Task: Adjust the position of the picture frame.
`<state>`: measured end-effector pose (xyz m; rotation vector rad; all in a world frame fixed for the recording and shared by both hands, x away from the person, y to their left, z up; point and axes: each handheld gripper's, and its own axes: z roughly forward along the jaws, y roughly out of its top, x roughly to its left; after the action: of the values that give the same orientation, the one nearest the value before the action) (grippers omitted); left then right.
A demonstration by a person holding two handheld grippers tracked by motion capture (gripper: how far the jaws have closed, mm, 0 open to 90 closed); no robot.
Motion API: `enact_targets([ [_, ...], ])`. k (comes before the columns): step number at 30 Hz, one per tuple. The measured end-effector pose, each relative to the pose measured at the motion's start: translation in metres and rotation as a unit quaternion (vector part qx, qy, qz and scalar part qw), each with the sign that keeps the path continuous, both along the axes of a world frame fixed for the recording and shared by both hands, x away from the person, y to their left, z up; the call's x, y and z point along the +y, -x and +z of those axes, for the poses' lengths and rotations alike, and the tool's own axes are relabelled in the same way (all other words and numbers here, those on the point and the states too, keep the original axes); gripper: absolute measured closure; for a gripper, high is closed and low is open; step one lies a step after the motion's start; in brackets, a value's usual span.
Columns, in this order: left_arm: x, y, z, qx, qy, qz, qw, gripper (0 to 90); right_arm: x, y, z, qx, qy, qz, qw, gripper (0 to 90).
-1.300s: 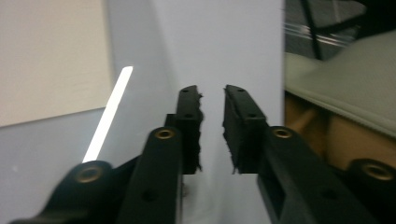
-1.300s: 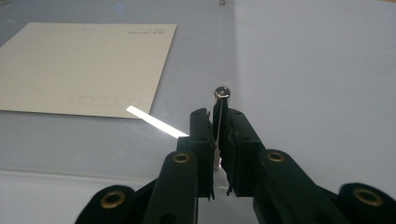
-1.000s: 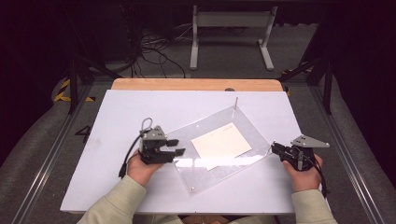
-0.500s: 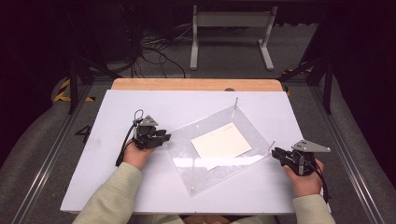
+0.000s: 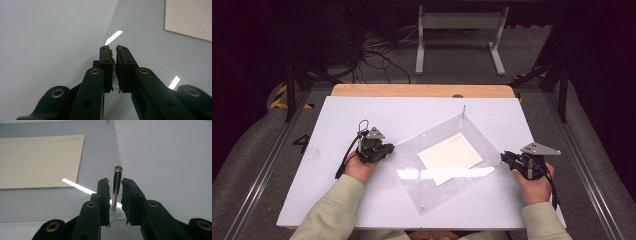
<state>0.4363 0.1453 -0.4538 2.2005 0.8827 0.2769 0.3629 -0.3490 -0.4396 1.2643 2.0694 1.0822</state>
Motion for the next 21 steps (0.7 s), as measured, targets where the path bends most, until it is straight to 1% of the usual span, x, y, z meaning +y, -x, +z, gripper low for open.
enact_targets([
  [2,-0.002,0.005,0.001,0.007,-0.005,-0.005,1.0,83.6,-0.001,-0.001,-0.001,0.003,0.002,-0.002,1.0,77.5],
  [3,-0.002,0.006,0.002,0.002,-0.01,-0.01,0.9999,83.6,-0.001,-0.001,-0.001,0.005,0.002,-0.002,1.0,78.3],
  [5,-0.003,0.008,0.002,0.005,-0.014,-0.014,0.9998,83.6,-0.001,-0.002,-0.002,0.007,0.002,-0.003,1.0,81.5],
  [6,-0.002,0.007,0.002,0.007,-0.01,-0.014,0.9998,83.6,-0.001,-0.004,-0.002,0.01,0.005,-0.004,0.9999,84.4],
  [9,-0.001,0.007,0.002,0.011,-0.007,-0.014,0.9998,83.6,0.0,-0.005,0.0,0.013,0.009,-0.003,0.9999,84.9],
  [10,-0.002,0.007,0.002,0.007,-0.01,-0.015,0.9998,83.6,0.003,-0.007,0.004,0.012,0.021,-0.003,0.9997,85.1],
  [11,-0.002,0.007,0.002,0.007,-0.01,-0.015,0.9998,83.6,0.004,-0.009,0.006,0.004,0.027,-0.004,0.9996,85.1],
  [13,-0.002,0.007,0.002,0.008,-0.013,-0.015,0.9998,83.7,0.007,-0.016,0.012,-0.002,0.034,-0.01,0.9994,85.1],
  [14,-0.003,0.008,0.002,0.007,-0.013,-0.014,0.9998,83.7,0.007,-0.016,0.012,-0.002,0.034,-0.01,0.9994,85.1],
  [15,-0.003,0.009,0.003,0.007,-0.017,-0.016,0.9997,83.6,0.008,-0.021,0.014,-0.006,0.039,-0.011,0.9992,85.2],
  [18,-0.005,0.012,0.004,0.002,-0.031,-0.018,0.9994,83.6,0.013,-0.047,0.022,0.002,0.055,-0.013,0.9984,85.1],
  [20,-0.006,0.014,0.005,0.004,-0.033,-0.018,0.9993,83.6,0.015,-0.06,0.026,0.002,0.061,-0.012,0.9981,85.0],
  [21,-0.006,0.014,0.005,0.004,-0.034,-0.02,0.9992,83.5,0.018,-0.071,0.029,0.003,0.065,-0.012,0.9978,85.1],
])
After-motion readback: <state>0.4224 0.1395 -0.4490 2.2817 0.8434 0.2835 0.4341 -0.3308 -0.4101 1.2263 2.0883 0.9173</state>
